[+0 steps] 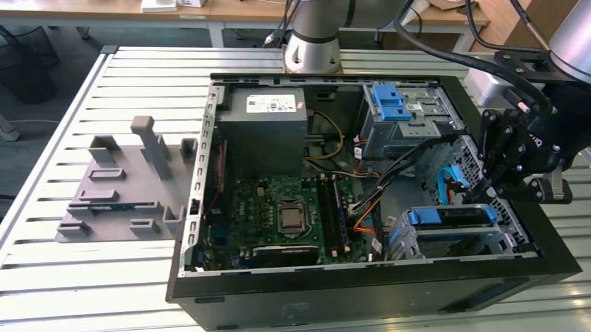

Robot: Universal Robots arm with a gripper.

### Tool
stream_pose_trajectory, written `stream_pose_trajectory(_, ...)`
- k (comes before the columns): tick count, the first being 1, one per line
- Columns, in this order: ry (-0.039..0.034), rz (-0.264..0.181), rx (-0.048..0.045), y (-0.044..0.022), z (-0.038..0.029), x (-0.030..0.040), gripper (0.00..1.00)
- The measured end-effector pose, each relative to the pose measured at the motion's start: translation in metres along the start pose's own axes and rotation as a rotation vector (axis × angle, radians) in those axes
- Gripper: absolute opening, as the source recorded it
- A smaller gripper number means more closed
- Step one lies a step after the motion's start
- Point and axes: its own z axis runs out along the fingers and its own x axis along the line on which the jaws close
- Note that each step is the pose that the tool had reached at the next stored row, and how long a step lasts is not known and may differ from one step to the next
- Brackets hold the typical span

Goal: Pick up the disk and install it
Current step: 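Insert the first disk wire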

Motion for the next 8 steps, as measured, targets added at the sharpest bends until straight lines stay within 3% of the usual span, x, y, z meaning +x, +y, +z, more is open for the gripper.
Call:
stream_pose_trajectory(2, 0.0000, 0.000, 0.0000, 0.0000, 0.0000, 0.0000, 0.11)
stream_pose_trajectory(8, -0.0001, 0.000, 0.0000, 0.0000, -0.0001, 0.0000, 0.11)
